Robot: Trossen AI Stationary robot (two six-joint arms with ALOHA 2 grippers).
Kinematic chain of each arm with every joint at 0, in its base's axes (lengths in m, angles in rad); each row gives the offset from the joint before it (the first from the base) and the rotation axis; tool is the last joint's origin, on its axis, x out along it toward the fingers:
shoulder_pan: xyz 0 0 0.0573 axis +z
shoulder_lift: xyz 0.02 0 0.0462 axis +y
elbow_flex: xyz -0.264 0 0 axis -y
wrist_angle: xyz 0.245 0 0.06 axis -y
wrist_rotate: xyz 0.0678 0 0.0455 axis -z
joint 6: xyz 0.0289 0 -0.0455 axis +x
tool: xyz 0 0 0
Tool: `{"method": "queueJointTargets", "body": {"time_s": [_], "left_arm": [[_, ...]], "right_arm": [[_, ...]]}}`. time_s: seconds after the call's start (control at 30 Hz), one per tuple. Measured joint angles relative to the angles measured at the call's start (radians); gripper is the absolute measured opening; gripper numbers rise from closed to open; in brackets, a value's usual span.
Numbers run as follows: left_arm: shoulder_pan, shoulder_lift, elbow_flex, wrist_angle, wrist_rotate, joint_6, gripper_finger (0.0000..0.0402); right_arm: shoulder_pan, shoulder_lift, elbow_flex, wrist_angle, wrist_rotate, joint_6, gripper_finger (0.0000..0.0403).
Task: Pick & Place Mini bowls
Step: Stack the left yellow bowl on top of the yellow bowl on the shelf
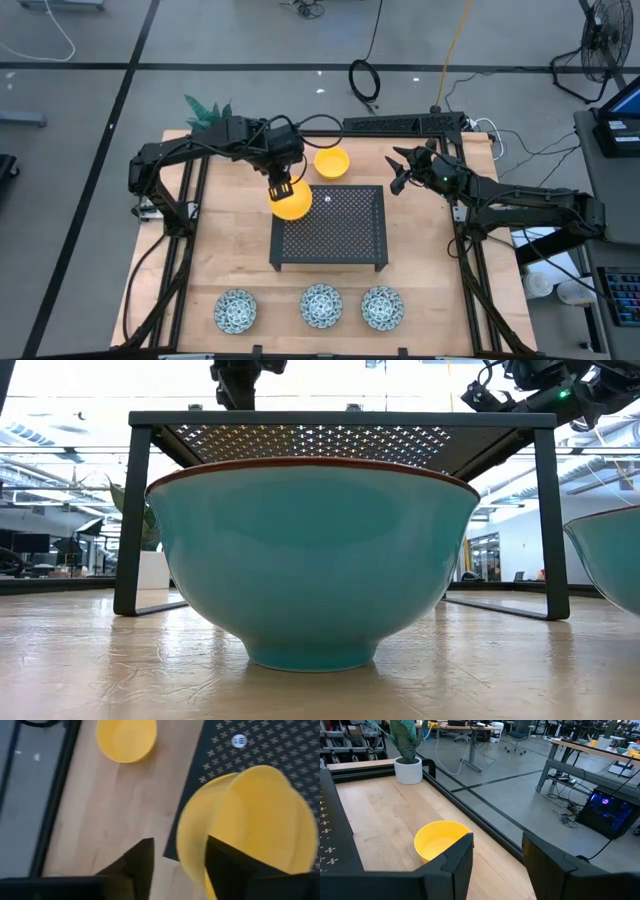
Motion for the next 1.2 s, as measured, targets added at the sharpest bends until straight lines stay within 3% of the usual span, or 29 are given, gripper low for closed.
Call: {"method": "queueJointTargets", "body": {"time_s": [0.2, 0.4, 0.57, 0.83, 0.97, 1.2], "left_arm": [[-0.008, -0.006, 0.058, 0.002, -0.042, 0.056, 0.0224], [-0.071, -0.007, 0.074, 0.004, -0.051, 0.248, 0.0224], [-0.123, 0.007, 0.034, -0.010, -0.162, 0.408, 0.0175], [-0.121, 0.005, -0.029, 0.037, -0.153, 0.459, 0.0020], [-0.110, 0.005, -0.042, 0.055, -0.139, 0.453, 0.0016], [-0.110, 0.006, -0.039, 0.136, -0.221, 0.453, 0.0008]], "right_arm": [[0.000, 0.000, 0.000, 0.000, 0.000, 0.000, 0.0155], [0.000, 0.000, 0.000, 0.000, 0.000, 0.000, 0.0155], [0.000, 0.000, 0.000, -0.003, 0.000, -0.002, 0.0155], [0.000, 0.000, -0.022, 0.011, 0.000, -0.007, 0.0155], [0.000, 0.000, -0.034, 0.045, 0.000, -0.008, 0.0155], [0.000, 0.000, -0.035, 0.047, 0.000, -0.008, 0.0155]]}}
